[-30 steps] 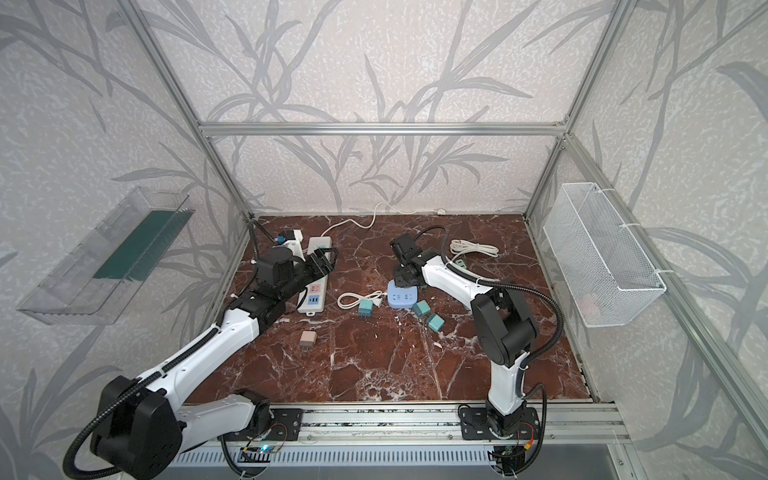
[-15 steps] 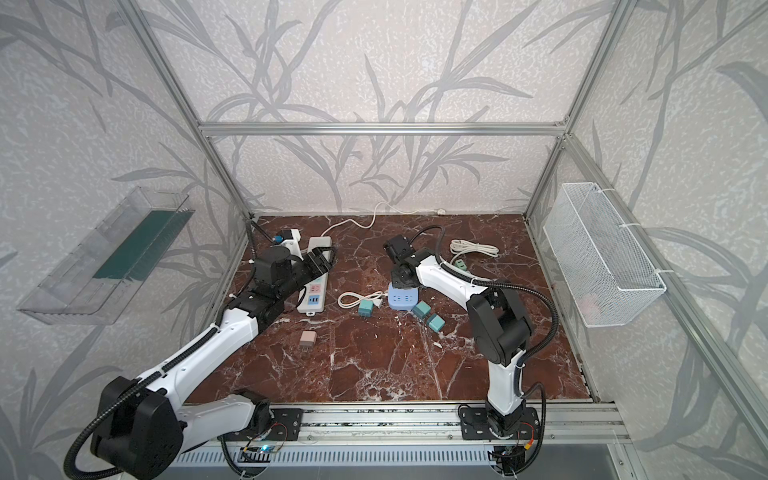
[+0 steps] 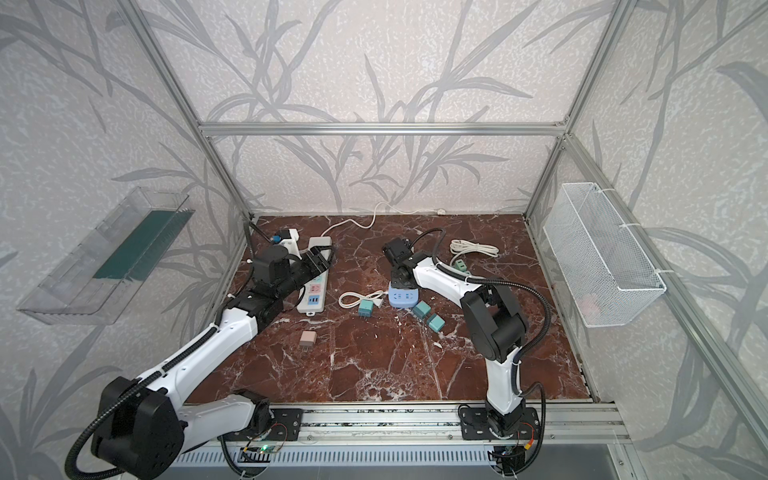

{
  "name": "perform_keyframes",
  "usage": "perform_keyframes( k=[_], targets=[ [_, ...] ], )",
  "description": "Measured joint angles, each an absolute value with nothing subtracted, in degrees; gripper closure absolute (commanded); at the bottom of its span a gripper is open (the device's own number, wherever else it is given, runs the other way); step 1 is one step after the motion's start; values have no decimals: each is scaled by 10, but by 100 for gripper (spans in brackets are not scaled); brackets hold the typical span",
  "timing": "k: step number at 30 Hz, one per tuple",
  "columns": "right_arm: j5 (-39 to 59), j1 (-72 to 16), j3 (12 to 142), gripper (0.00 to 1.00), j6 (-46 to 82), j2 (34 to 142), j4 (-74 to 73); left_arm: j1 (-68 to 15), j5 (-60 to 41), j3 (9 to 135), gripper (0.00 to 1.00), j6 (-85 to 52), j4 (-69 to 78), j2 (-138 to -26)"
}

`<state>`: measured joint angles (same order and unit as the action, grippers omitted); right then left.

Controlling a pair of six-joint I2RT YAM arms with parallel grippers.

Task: Insert the plug
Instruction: 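Lower the pink adapter into the light blue socket with the right gripper, then open the right gripper to release the plugged pink adapter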

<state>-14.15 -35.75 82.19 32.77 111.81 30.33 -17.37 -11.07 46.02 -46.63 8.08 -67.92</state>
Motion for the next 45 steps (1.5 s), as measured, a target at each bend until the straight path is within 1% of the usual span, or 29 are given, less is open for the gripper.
perform_keyframes(
  k=[9,18,23,28,29,30,33,38,42,45],
  targets=[
    [-151,-357,790,100,330,1111,246,-159,-120,460,34,-477,87,-683],
    [-140,-354,895,100,277,1179,272,-145,-131,460,34,-487,95,-689],
    [-123,-350,910,100,239,1190,267,-139,-133,460,34,-487,101,-689],
    [-103,-344,919,90,213,1193,269,-133,-135,460,34,-487,112,-689],
    [-99,-344,922,86,209,1195,269,-132,-135,460,34,-488,114,-689],
    [-95,-343,925,78,206,1196,272,-131,-136,459,34,-489,117,-689],
    [-82,-342,930,64,198,1197,279,-127,-143,452,34,-496,139,-689],
    [-54,-342,933,49,194,1197,314,-124,-154,430,33,-504,178,-689],
    [-39,-342,950,42,188,1194,340,-122,-166,423,33,-515,208,-689],
    [-36,-340,955,39,183,1179,345,-119,-177,416,33,-526,242,-689]
  ],
)
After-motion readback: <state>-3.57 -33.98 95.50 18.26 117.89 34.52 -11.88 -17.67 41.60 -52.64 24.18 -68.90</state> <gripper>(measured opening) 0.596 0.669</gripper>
